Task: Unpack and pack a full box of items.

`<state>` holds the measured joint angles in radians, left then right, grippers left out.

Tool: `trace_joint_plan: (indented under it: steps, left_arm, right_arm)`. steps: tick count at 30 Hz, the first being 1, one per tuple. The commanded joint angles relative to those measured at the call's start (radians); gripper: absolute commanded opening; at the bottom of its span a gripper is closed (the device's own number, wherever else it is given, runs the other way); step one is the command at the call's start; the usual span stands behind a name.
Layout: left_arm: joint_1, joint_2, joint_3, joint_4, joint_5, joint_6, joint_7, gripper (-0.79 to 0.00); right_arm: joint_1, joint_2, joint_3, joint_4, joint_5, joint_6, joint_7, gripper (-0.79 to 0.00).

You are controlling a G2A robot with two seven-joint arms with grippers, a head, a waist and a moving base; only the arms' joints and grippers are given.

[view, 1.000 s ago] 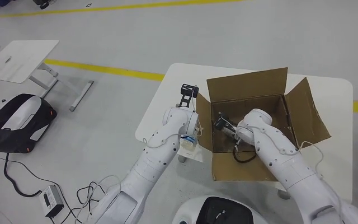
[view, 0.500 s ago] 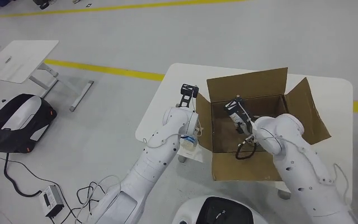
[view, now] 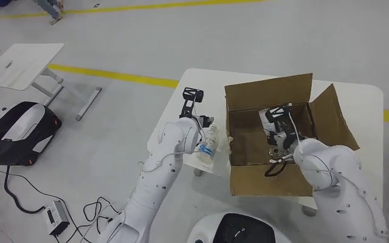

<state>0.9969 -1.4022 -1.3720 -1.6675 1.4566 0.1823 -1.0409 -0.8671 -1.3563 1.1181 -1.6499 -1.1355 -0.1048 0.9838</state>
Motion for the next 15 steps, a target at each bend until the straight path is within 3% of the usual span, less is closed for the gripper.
trace_joint_plan:
  steps: [1,10,15]
  left_arm:
    - [0.003,0.000,-0.001,-0.004,0.001,-0.001,0.003,0.000]
    - [0.003,0.000,-0.001,-0.004,0.001,-0.001,0.003,0.000]
    - [0.003,0.000,-0.001,-0.004,0.001,-0.001,0.003,0.000]
  right_arm:
    - [-0.019,0.002,0.025,-0.024,0.023,0.018,-0.034,-0.785]
    - [-0.155,0.011,0.141,-0.153,0.155,0.057,-0.247,-0.785]
    - [-0.155,0.011,0.141,-0.153,0.155,0.057,-0.247,-0.785]
